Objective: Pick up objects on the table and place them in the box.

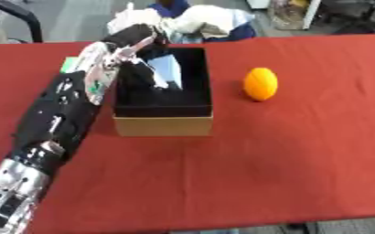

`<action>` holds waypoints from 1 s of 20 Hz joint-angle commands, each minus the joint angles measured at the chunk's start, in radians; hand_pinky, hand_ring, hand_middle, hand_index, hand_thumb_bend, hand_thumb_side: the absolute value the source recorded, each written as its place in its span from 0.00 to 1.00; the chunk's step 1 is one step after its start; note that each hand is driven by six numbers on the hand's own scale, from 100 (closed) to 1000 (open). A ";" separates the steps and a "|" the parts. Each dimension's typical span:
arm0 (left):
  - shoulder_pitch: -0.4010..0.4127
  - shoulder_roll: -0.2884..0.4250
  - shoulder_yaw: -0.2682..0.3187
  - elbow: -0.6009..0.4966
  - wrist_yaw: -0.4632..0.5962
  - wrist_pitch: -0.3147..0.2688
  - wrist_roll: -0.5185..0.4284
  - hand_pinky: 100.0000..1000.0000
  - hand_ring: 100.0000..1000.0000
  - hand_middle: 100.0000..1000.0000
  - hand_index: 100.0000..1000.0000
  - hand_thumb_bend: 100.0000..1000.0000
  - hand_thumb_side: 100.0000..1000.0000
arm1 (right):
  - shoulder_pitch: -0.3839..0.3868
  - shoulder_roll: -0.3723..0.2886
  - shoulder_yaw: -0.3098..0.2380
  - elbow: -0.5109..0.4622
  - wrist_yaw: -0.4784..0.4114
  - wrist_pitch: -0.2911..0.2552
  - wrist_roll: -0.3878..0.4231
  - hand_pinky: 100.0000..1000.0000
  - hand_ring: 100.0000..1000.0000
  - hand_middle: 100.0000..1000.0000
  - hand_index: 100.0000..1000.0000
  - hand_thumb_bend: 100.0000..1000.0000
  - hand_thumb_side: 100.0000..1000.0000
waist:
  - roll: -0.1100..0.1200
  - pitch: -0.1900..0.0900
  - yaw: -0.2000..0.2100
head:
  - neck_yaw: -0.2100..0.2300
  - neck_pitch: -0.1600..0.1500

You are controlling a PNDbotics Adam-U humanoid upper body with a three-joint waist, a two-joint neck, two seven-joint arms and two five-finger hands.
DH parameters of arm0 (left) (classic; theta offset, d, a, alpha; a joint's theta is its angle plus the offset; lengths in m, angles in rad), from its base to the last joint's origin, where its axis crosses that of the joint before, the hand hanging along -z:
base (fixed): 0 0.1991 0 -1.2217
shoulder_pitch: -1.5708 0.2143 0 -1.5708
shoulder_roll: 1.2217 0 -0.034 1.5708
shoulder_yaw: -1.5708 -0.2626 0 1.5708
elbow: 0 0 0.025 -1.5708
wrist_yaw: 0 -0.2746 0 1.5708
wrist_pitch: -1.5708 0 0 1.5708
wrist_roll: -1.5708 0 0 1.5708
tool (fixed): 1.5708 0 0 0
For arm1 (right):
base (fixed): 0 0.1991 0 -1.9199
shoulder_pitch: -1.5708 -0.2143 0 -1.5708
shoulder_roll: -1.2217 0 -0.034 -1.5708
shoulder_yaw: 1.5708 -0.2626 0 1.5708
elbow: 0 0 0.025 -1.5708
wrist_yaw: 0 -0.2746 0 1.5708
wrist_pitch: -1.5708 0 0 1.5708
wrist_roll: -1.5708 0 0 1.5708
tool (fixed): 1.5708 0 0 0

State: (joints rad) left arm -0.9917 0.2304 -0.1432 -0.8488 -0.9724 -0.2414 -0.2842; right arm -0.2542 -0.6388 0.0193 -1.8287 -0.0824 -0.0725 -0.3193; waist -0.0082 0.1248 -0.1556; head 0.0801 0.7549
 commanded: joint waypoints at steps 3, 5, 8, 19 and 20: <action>-0.014 0.013 0.016 0.003 0.027 -0.021 -0.018 0.62 0.62 0.65 0.75 1.00 0.54 | -0.009 -0.017 -0.009 -0.003 -0.009 -0.004 0.002 0.57 0.72 0.72 0.84 0.33 0.53 | -0.002 -0.012 0.002 | 0.002 -0.006; -0.015 0.028 0.013 -0.030 0.059 -0.024 -0.022 0.63 0.64 0.67 0.77 1.00 0.58 | -0.008 -0.016 -0.010 -0.002 -0.009 -0.005 0.002 0.57 0.72 0.71 0.84 0.33 0.53 | -0.001 -0.014 0.005 | 0.001 -0.005; -0.025 0.072 0.002 -0.115 0.106 -0.027 -0.043 0.66 0.66 0.69 0.78 1.00 0.61 | -0.005 -0.017 -0.010 0.000 -0.008 -0.006 0.003 0.57 0.72 0.71 0.84 0.33 0.53 | 0.001 -0.017 0.009 | -0.002 -0.004; -0.052 0.266 0.065 -0.205 0.123 0.037 -0.068 0.66 0.64 0.67 0.76 1.00 0.33 | 0.005 -0.019 -0.010 0.008 -0.009 -0.009 0.004 0.57 0.72 0.71 0.84 0.33 0.53 | 0.007 -0.025 0.021 | -0.010 -0.006; -0.055 0.275 0.069 -0.179 0.107 0.035 -0.066 0.66 0.65 0.67 0.76 1.00 0.31 | 0.006 -0.019 -0.010 0.008 -0.009 -0.009 0.004 0.57 0.72 0.71 0.84 0.33 0.53 | 0.007 -0.025 0.020 | -0.010 -0.007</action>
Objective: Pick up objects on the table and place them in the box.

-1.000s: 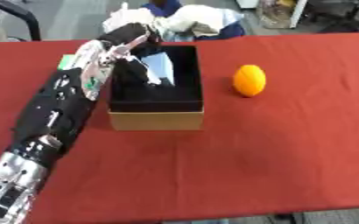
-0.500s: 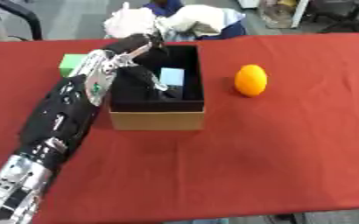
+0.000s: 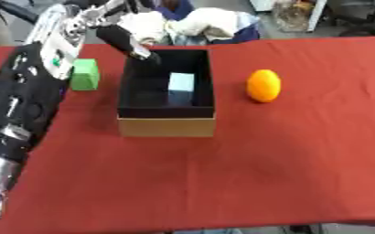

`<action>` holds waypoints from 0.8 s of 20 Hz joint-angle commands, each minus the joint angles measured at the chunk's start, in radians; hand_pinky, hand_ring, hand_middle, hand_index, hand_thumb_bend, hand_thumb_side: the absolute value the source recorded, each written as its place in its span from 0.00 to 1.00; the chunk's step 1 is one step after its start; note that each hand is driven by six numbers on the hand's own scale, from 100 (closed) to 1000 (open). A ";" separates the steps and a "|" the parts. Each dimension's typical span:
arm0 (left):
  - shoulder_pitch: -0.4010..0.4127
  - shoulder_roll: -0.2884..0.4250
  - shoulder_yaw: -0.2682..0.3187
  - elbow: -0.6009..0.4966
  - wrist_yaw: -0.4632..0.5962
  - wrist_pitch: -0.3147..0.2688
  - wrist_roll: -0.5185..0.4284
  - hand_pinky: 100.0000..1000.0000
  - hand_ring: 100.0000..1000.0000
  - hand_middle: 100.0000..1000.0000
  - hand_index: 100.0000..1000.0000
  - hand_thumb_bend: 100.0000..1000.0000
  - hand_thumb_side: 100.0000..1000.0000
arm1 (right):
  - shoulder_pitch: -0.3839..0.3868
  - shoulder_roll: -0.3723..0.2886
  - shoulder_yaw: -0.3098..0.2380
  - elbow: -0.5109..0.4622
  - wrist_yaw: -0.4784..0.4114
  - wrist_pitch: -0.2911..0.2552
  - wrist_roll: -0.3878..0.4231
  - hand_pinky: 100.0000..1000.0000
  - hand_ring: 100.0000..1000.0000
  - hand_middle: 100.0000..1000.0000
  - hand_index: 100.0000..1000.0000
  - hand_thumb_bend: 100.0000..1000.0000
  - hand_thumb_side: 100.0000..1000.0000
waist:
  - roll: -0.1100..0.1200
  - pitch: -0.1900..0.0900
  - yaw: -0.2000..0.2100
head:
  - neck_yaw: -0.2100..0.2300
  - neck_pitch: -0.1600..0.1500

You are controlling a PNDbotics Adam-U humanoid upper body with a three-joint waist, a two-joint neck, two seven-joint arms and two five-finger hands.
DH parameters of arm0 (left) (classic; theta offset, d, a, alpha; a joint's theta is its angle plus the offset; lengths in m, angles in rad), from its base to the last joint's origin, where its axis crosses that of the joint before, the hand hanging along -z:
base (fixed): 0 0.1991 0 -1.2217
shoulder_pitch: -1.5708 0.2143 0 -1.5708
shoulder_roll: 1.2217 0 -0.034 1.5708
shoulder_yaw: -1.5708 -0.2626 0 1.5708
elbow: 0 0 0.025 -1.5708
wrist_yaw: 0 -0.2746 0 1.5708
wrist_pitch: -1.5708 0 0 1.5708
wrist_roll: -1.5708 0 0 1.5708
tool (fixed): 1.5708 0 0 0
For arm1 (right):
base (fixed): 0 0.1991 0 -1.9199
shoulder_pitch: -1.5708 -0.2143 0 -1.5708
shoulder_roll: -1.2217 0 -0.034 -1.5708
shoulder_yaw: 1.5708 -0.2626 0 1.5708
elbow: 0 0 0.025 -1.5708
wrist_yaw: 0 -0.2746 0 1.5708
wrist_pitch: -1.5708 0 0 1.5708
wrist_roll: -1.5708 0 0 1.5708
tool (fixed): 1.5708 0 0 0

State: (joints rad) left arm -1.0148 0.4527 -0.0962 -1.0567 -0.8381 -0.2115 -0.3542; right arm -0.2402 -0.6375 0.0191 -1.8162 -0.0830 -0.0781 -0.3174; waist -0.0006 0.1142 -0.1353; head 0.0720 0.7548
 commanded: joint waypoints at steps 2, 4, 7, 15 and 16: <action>-0.041 0.066 0.031 0.085 -0.071 -0.002 0.013 0.67 0.65 0.67 0.76 1.00 0.28 | -0.008 -0.020 -0.010 -0.003 -0.009 -0.004 0.003 0.57 0.72 0.71 0.84 0.33 0.53 | -0.001 -0.013 -0.001 | -0.001 -0.008; -0.049 0.068 0.041 0.145 -0.118 -0.006 0.027 0.67 0.66 0.68 0.76 0.99 0.27 | -0.008 -0.018 -0.009 -0.001 -0.010 -0.004 0.003 0.57 0.72 0.71 0.84 0.33 0.53 | -0.001 -0.012 -0.003 | 0.001 -0.009; -0.060 0.062 0.058 0.229 -0.191 -0.012 0.049 0.67 0.67 0.68 0.75 0.99 0.26 | -0.010 -0.017 -0.006 0.000 -0.012 -0.005 0.007 0.57 0.72 0.71 0.84 0.32 0.53 | -0.004 -0.010 -0.007 | 0.002 -0.012; -0.077 0.035 0.109 0.378 -0.330 0.005 0.121 0.67 0.66 0.67 0.74 0.96 0.23 | -0.016 -0.010 0.000 0.003 -0.017 -0.006 0.013 0.57 0.72 0.71 0.84 0.32 0.54 | -0.008 -0.001 -0.022 | 0.008 -0.017; -0.078 0.034 0.115 0.390 -0.345 0.011 0.129 0.67 0.66 0.66 0.73 0.96 0.22 | -0.017 -0.009 0.001 0.004 -0.017 -0.006 0.014 0.57 0.72 0.71 0.84 0.32 0.54 | -0.008 0.000 -0.025 | 0.008 -0.018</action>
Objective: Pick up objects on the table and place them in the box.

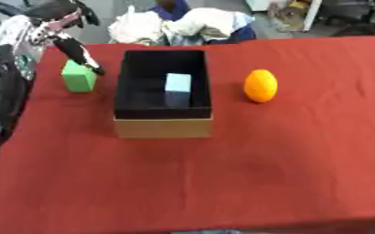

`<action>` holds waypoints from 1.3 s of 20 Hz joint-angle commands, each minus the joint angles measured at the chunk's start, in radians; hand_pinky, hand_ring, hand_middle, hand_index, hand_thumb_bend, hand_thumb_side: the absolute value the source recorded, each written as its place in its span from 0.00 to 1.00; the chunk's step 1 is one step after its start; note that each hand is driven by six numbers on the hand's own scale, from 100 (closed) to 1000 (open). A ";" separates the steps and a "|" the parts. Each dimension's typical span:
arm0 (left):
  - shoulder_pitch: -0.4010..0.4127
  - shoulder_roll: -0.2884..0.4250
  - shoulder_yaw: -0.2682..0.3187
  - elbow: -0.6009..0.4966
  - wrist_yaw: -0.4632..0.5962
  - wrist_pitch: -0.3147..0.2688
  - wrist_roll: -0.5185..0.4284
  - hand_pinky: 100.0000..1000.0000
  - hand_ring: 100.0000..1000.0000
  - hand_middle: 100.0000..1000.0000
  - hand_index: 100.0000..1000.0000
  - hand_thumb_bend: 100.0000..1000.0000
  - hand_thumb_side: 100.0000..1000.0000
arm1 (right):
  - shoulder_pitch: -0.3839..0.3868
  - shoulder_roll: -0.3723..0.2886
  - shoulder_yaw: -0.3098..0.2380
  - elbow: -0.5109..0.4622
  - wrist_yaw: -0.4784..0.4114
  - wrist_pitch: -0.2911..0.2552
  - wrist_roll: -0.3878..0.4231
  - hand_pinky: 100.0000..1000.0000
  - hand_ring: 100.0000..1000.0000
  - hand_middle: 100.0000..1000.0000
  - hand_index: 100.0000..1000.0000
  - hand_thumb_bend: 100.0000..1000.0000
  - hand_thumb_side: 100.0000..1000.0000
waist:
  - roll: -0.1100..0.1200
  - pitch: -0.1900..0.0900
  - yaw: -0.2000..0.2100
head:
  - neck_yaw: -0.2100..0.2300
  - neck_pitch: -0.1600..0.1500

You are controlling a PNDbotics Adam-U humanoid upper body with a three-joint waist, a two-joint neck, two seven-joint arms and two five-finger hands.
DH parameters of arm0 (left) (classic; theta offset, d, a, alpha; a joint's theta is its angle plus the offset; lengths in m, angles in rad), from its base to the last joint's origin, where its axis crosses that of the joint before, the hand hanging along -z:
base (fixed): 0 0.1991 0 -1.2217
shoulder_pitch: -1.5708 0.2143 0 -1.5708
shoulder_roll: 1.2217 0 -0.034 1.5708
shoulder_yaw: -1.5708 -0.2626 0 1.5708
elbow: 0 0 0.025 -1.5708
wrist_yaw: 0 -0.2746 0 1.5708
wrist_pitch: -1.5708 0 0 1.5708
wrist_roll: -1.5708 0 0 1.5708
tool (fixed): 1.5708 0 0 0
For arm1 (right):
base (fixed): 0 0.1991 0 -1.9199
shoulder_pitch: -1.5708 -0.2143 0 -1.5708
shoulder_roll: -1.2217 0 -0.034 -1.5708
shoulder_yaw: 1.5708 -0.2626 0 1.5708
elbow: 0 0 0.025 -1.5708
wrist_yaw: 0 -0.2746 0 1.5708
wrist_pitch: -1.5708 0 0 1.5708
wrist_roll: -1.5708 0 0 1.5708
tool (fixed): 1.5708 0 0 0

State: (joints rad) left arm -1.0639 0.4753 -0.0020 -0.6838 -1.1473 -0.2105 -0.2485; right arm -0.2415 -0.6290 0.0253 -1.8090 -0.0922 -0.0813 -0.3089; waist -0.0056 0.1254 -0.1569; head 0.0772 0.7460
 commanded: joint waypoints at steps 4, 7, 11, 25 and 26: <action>-0.027 0.014 0.047 0.059 -0.067 0.036 0.052 0.67 0.65 0.65 0.72 0.93 0.21 | -0.019 -0.015 -0.004 -0.001 -0.009 -0.004 0.007 0.57 0.72 0.71 0.84 0.32 0.54 | -0.002 -0.006 -0.012 | 0.004 -0.013; -0.026 0.024 0.061 0.081 -0.077 0.054 0.065 0.67 0.63 0.63 0.71 0.90 0.20 | -0.020 -0.013 -0.004 0.000 -0.010 -0.005 0.008 0.57 0.72 0.71 0.84 0.31 0.54 | -0.001 -0.003 -0.017 | 0.002 -0.015; -0.021 0.035 0.076 0.098 -0.078 0.085 0.089 0.65 0.61 0.61 0.69 0.84 0.20 | -0.018 -0.010 -0.005 0.003 -0.011 -0.006 0.007 0.57 0.72 0.71 0.84 0.31 0.54 | 0.000 0.000 -0.018 | 0.001 -0.017; -0.011 0.060 0.085 0.145 -0.081 0.120 0.070 0.64 0.58 0.58 0.67 0.74 0.15 | -0.019 -0.003 -0.004 0.010 -0.012 -0.011 0.009 0.57 0.72 0.71 0.84 0.30 0.55 | 0.000 0.012 -0.022 | 0.000 -0.020; -0.011 0.063 0.085 0.145 -0.084 0.123 0.062 0.64 0.58 0.58 0.67 0.74 0.15 | -0.019 -0.003 -0.005 0.011 -0.013 -0.011 0.008 0.57 0.72 0.71 0.84 0.30 0.55 | 0.000 0.012 -0.023 | 0.000 -0.020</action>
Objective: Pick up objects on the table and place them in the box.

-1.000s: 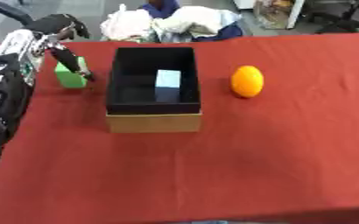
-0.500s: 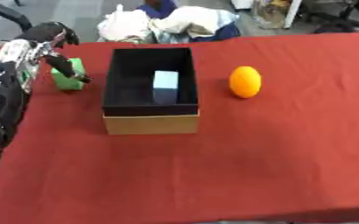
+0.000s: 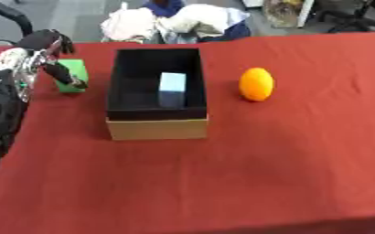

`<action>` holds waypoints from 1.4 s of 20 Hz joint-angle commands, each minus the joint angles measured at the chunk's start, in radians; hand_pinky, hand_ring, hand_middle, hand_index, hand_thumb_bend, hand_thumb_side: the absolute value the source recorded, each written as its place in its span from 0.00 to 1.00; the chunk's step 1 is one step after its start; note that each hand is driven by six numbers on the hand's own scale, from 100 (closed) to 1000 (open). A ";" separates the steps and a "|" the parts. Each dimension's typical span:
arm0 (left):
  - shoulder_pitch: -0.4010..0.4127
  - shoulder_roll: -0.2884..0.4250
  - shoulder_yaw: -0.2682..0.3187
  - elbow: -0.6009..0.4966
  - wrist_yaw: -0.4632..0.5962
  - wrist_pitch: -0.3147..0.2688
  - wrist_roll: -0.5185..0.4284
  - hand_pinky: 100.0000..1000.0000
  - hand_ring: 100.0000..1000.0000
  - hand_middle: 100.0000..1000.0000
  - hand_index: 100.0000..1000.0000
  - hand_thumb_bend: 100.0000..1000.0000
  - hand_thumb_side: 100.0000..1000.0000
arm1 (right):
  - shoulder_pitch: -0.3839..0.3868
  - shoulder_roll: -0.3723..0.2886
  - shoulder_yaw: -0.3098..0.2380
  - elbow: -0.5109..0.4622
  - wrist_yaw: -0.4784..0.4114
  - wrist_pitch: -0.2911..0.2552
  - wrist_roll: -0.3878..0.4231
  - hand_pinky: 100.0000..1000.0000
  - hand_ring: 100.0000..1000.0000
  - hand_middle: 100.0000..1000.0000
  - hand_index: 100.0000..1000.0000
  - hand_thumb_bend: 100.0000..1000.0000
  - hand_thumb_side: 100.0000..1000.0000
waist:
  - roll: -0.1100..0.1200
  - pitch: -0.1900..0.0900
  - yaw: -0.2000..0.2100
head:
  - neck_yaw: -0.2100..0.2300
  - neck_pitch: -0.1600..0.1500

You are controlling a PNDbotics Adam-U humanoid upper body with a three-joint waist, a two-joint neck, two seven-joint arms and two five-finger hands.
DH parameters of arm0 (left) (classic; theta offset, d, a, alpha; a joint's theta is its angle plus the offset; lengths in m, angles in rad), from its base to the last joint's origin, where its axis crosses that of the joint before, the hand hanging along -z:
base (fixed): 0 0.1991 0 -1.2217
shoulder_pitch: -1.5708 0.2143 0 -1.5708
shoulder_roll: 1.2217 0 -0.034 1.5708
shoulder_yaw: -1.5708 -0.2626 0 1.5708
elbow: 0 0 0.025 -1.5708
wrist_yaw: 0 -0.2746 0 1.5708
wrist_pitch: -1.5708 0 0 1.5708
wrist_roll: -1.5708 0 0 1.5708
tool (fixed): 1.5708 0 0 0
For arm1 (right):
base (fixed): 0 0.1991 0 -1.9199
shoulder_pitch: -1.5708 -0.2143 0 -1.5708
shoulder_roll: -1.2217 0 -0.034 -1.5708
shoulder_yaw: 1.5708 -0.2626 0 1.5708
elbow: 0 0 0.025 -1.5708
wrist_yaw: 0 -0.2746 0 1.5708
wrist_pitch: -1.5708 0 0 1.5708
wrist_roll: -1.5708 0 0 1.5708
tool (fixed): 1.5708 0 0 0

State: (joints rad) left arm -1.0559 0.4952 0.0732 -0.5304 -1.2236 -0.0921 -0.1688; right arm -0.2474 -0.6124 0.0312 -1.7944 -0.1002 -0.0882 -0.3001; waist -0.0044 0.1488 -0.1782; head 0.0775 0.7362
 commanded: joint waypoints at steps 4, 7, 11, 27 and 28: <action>-0.014 0.046 0.013 -0.005 -0.035 0.036 -0.018 0.61 0.56 0.56 0.66 0.70 0.12 | -0.014 -0.016 -0.010 -0.001 -0.007 -0.006 -0.001 0.57 0.72 0.71 0.84 0.30 0.55 | 0.001 -0.008 -0.002 | -0.002 -0.012; -0.007 0.043 0.016 -0.004 -0.057 0.063 0.015 0.61 0.56 0.57 0.66 0.68 0.10 | -0.015 -0.014 -0.009 0.001 -0.007 -0.007 0.001 0.57 0.72 0.71 0.84 0.30 0.55 | 0.001 -0.004 -0.004 | -0.002 -0.015; -0.002 0.034 0.019 -0.005 -0.074 0.097 0.103 0.62 0.57 0.58 0.67 0.69 0.08 | -0.017 -0.011 -0.009 0.003 -0.007 -0.009 0.002 0.57 0.72 0.71 0.84 0.29 0.55 | 0.001 0.001 -0.007 | -0.004 -0.018; -0.018 -0.003 -0.017 -0.138 0.030 0.036 0.217 0.42 0.38 0.35 0.40 0.55 0.02 | -0.010 -0.005 -0.012 0.011 -0.010 -0.014 0.003 0.57 0.72 0.71 0.84 0.28 0.56 | -0.003 -0.013 0.004 | -0.007 -0.011; -0.021 -0.006 -0.024 -0.166 0.052 0.027 0.213 0.43 0.38 0.36 0.40 0.55 0.02 | -0.010 -0.005 -0.012 0.011 -0.010 -0.014 0.003 0.57 0.72 0.71 0.84 0.28 0.56 | -0.003 -0.014 0.005 | -0.007 -0.010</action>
State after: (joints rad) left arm -1.0492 0.4738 0.0553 -0.6492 -1.1965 -0.0528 0.0443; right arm -0.2479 -0.6013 0.0312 -1.7792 -0.1047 -0.0981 -0.2982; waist -0.0057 0.1520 -0.1723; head 0.0728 0.7281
